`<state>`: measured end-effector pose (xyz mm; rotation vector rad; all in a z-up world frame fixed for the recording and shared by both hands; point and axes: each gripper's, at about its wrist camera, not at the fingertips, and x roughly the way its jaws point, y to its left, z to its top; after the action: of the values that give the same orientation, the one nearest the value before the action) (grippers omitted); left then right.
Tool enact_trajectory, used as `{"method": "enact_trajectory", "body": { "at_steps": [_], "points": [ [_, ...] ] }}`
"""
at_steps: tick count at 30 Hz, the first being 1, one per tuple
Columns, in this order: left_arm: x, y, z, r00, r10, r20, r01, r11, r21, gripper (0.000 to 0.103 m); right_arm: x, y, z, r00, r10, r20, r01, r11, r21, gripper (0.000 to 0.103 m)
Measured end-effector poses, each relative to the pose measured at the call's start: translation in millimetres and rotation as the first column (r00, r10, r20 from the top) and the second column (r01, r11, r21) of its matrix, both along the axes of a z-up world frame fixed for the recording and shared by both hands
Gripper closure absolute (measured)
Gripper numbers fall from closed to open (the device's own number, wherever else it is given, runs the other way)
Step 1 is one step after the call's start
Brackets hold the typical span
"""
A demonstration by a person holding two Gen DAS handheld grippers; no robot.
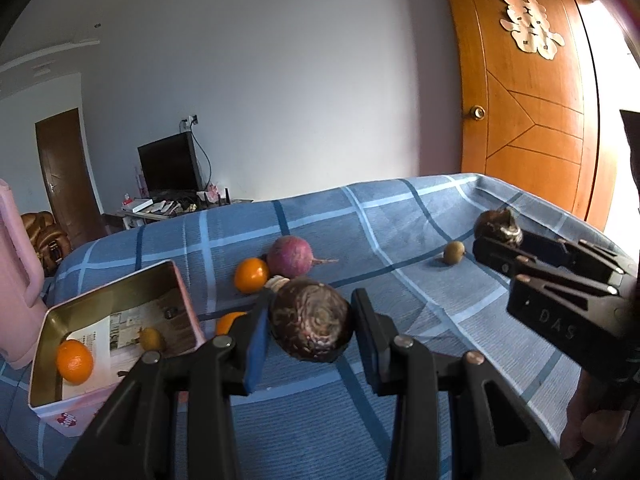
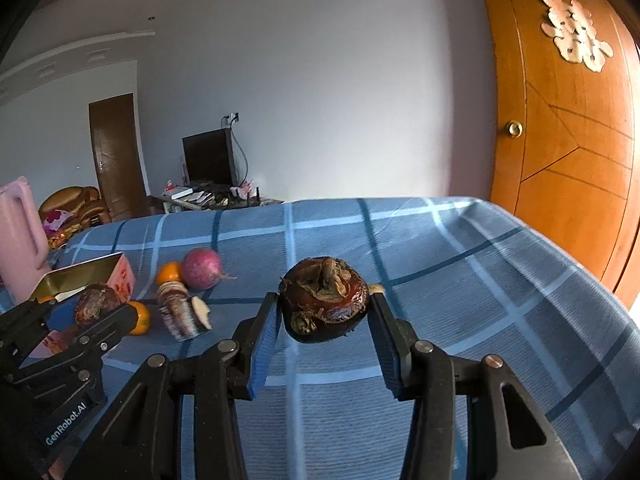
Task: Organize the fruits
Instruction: 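Carry both brown dried fruits over the tin box and release them inside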
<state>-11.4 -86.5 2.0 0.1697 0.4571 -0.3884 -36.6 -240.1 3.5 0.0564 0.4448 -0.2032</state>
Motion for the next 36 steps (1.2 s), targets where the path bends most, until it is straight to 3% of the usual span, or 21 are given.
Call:
{"method": "enact_trajectory", "body": {
  "at_steps": [9,17,29,36],
  "points": [
    [6.5,30.8,8.1,0.999,0.031,0.022,-0.031,0.999,-0.020,0.063,6.9,30.1,-2.0,0.999,0.045,-0.009,-0.045,0.999,0.028,0.056],
    [23.8,76.6,21.6,0.990,0.129,0.064,-0.127,0.991,-0.037,0.063,23.6,74.6,11.2,0.992,0.128,0.016,-0.128,0.990,0.053,0.056],
    [56.6,166.0,21.3,0.949,0.316,0.027,-0.313,0.947,-0.074,0.063,58.9,161.3,17.8,0.959,0.280,0.048,-0.283,0.956,0.076,0.056],
    [66.8,187.0,15.4,0.921,0.390,-0.012,-0.389,0.918,-0.070,0.063,83.4,199.6,15.4,0.942,0.330,0.057,-0.334,0.936,0.110,0.056]
  ]
}}
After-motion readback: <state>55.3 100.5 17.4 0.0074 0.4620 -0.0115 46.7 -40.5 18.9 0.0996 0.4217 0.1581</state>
